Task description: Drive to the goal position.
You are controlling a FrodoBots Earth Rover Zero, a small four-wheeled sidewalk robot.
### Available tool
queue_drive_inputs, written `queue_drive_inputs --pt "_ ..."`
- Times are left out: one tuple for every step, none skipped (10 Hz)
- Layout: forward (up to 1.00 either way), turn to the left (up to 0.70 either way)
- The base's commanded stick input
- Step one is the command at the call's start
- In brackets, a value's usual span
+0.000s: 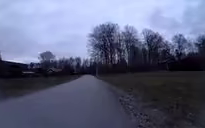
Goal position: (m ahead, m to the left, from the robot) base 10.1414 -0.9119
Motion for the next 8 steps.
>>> queue_drive_inputs --pt "0.7 0.0" --pt "0.7 0.0" --pt "0.7 0.0" --pt "0.7 0.0" --pt "0.7 0.0" --pt "0.7 0.0" --pt "0.7 0.0" --pt "0.7 0.0"
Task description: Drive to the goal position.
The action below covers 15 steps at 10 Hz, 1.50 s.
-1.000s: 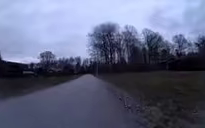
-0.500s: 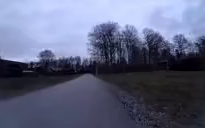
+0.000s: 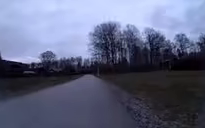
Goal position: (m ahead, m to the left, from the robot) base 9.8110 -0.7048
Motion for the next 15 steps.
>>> queue_drive_inputs --pt "0.7 0.0" --pt "0.7 0.0" --pt "0.7 0.0" --pt "0.7 0.0" --pt "0.7 0.0" --pt "0.7 0.0" --pt "0.7 0.0" --pt "0.7 0.0" --pt "0.7 0.0" --pt "0.7 0.0" --pt "0.7 0.0" --pt "0.7 0.0" --pt "0.7 0.05" --pt "0.7 0.21" --pt "0.7 0.3"
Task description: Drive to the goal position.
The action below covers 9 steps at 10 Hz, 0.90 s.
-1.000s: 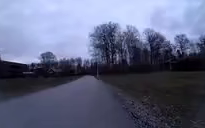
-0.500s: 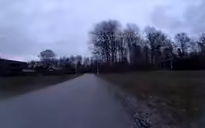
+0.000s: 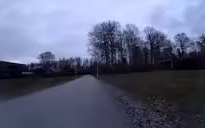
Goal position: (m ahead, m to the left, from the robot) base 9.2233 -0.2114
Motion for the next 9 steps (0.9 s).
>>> queue_drive_inputs --pt "0.7 0.1" --pt "0.7 0.0" --pt "0.7 0.0" --pt "0.7 0.0" --pt "0.7 0.0" --pt "0.7 0.0" --pt "0.7 0.0" --pt "0.7 0.0" --pt "0.7 0.0"
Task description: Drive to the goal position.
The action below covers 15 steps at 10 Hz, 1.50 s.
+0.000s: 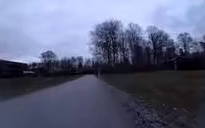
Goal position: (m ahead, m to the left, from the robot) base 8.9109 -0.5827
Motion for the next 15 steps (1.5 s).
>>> queue_drive_inputs --pt "0.7 0.0" --pt "0.7 0.0" --pt "0.7 0.0" --pt "0.7 0.0" --pt "0.7 0.0" --pt "0.7 0.0" --pt "0.7 0.0" --pt "0.7 0.0" --pt "0.7 0.0" --pt "0.7 0.0" --pt "0.7 0.0" --pt "0.7 0.0" --pt "0.7 0.0" --pt "0.7 0.0" --pt "0.7 0.0"
